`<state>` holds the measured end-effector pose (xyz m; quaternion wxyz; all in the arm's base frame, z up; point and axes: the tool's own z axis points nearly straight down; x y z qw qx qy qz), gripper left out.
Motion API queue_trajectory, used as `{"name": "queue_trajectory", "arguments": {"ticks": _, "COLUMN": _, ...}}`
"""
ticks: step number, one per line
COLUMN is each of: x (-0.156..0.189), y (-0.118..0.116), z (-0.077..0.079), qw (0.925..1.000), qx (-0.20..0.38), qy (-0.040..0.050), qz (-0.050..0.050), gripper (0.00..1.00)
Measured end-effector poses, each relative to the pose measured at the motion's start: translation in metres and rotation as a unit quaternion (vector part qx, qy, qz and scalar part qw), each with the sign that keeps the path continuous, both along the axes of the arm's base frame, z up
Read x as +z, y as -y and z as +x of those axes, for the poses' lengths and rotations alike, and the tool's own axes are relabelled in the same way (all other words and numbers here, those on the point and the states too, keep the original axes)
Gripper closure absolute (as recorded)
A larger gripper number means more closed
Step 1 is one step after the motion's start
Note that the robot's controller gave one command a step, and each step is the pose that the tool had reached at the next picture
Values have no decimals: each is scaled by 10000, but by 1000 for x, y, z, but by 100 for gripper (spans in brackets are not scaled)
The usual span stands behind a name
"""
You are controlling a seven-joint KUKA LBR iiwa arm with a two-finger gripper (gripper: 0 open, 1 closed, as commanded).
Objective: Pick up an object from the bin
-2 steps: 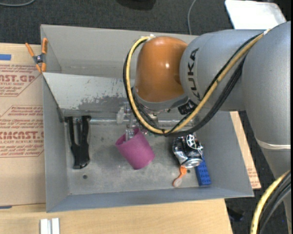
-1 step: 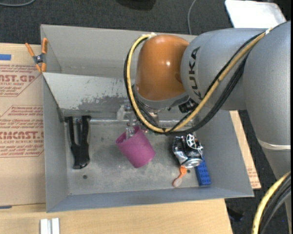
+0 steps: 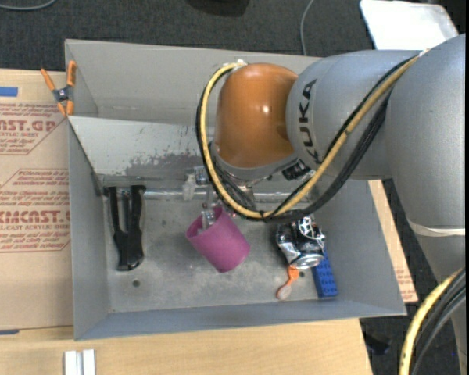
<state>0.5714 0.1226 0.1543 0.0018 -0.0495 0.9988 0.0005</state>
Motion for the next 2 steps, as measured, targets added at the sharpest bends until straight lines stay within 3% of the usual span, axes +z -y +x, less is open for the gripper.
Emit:
{"name": "queue_trajectory", "arguments": {"ticks": 1, "x": -10, "y": 1, "z": 0, "qw": 9996, "qx": 296, "qy": -21, "qz": -1, "gripper": 0}}
{"name": "queue_trajectory", "arguments": {"ticks": 2, "x": -9, "y": 58, "z": 8, "qw": 9976, "qx": -696, "qy": -15, "qz": 4, "gripper": 100}}
